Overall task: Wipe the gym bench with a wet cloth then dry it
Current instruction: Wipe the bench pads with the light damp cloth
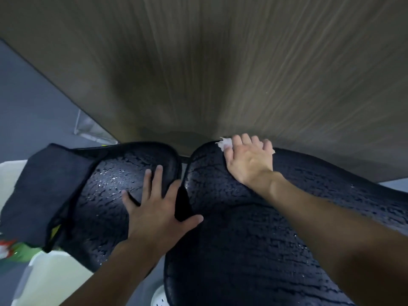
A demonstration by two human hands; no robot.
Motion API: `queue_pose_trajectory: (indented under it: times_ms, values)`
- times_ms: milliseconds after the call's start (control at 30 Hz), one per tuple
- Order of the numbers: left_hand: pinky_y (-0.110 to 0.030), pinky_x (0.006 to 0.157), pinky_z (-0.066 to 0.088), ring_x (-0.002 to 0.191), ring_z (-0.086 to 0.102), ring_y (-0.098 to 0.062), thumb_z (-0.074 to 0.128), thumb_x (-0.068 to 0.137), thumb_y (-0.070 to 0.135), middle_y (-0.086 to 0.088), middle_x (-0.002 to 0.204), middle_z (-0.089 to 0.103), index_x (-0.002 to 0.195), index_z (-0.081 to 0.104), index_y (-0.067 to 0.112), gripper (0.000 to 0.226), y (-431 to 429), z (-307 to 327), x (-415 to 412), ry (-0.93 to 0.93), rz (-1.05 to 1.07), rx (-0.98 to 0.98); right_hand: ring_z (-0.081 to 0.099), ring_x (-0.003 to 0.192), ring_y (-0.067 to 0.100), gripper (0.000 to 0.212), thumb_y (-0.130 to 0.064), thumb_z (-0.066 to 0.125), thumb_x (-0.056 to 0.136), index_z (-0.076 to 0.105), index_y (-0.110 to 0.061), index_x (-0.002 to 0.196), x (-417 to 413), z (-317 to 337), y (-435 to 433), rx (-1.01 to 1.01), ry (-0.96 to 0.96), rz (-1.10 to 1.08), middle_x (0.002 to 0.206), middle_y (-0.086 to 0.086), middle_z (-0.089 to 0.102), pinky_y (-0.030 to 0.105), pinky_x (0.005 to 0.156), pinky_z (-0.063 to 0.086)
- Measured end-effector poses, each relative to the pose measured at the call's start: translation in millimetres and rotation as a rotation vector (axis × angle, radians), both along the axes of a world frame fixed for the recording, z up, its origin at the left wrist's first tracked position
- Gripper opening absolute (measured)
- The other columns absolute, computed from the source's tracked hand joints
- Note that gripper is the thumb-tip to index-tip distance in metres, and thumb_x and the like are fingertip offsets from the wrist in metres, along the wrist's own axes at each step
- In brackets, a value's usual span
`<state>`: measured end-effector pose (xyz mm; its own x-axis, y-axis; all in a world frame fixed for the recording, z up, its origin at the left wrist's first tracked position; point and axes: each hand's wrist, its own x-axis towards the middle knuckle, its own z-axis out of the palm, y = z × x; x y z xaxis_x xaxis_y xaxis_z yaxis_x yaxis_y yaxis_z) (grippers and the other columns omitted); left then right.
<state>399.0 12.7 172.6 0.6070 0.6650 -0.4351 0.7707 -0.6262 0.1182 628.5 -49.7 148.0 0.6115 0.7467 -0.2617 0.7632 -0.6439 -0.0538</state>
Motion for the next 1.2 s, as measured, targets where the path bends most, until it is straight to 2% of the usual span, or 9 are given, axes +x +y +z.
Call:
queue_pose_trajectory:
  times_ms: [133,267,333,500,567,667,867,1067,1200]
  values:
    - [-0.062,0.116,0.000,0.148,-0.024,-0.017,0.039,0.065,0.092,-0.002,0.162,-0.023,0.155,-0.005,0.025,0.121,2.4,-2.7,-14.2,-0.037,0.005,0.044,0.043,0.118,0.024,0.045,-0.041,0.017,0.099,0.046,-0.020,0.127,-27.4,1.5,27.7,0.020,0.026,0.164,0.124,-0.002,0.050,0.051,0.107,0.025]
    - [-0.054,0.120,-0.003,0.148,-0.023,-0.017,0.026,0.063,0.092,-0.002,0.163,-0.020,0.156,-0.005,0.018,0.123,7.2,-5.3,-31.8,-0.049,-0.048,0.062,0.029,0.139,0.022,0.059,-0.047,0.015,0.098,0.040,-0.021,0.144,-49.3,-3.9,34.6,0.049,-0.022,0.377,0.146,-0.003,0.043,0.051,0.117,0.012]
    - [-0.052,0.121,-0.004,0.149,-0.019,-0.015,0.020,0.066,0.089,-0.001,0.165,-0.013,0.156,0.001,0.016,0.118,10.8,-4.9,-39.8,-0.089,-0.079,0.042,0.022,0.146,0.023,0.066,-0.049,0.013,0.094,0.045,-0.020,0.143,-63.4,-2.5,28.2,0.051,-0.017,0.498,0.150,-0.001,0.042,0.054,0.120,0.006]
    - [-0.039,0.121,-0.007,0.150,-0.011,-0.008,-0.001,0.083,0.059,0.006,0.165,-0.002,0.157,0.015,0.021,0.084,21.0,-2.6,-50.9,-0.242,-0.068,-0.024,0.028,0.146,0.025,0.051,-0.045,0.026,0.100,0.057,-0.019,0.131,-86.4,-2.3,1.7,-0.003,-0.017,0.758,0.143,0.002,0.050,0.055,0.121,0.010]
    - [-0.037,0.119,-0.008,0.150,-0.008,-0.010,-0.002,0.085,0.051,0.006,0.165,0.000,0.157,0.017,0.021,0.081,23.3,-4.1,-55.3,-0.265,-0.104,-0.010,0.021,0.149,0.020,0.056,-0.047,0.015,0.100,0.052,-0.024,0.135,-78.1,0.8,7.8,-0.047,-0.045,0.739,0.148,-0.003,0.045,0.055,0.121,0.007]
    - [-0.034,0.118,-0.012,0.150,-0.011,-0.009,-0.002,0.085,0.048,0.006,0.165,-0.002,0.157,0.014,0.021,0.079,24.1,-5.9,-60.1,-0.268,-0.126,-0.029,0.010,0.151,0.015,0.062,-0.047,0.005,0.098,0.049,-0.026,0.136,-83.6,4.0,20.0,-0.053,-0.063,0.559,0.151,-0.008,0.038,0.056,0.120,0.000]
    - [-0.038,0.121,-0.008,0.150,-0.011,-0.008,0.007,0.101,0.042,0.006,0.165,-0.003,0.157,0.014,0.021,0.060,23.2,-3.1,-58.0,-0.235,-0.086,-0.091,0.003,0.152,0.016,0.055,-0.047,0.016,0.099,0.054,-0.022,0.129,-132.3,0.4,-10.1,0.015,-0.019,0.493,0.153,-0.007,0.036,0.056,0.120,-0.006]
    - [-0.042,0.122,-0.001,0.150,-0.005,-0.007,0.015,0.104,0.038,0.006,0.165,0.004,0.156,0.022,0.018,0.056,5.0,0.3,-65.9,-0.251,-0.011,-0.142,0.011,0.151,0.019,0.058,-0.047,0.018,0.092,0.057,-0.021,0.126,-150.4,-2.6,-33.4,0.113,0.005,0.523,0.148,-0.005,0.041,0.059,0.119,-0.001]
    - [-0.041,0.122,-0.001,0.150,-0.002,-0.007,0.016,0.105,0.037,0.006,0.165,0.006,0.155,0.026,0.017,0.055,-18.3,5.4,-77.4,-0.260,0.029,-0.175,-0.001,0.152,0.021,0.055,-0.047,0.021,0.094,0.046,-0.025,0.137,-168.9,1.0,-54.2,0.060,0.017,0.561,0.160,-0.003,0.024,0.060,0.118,-0.006]
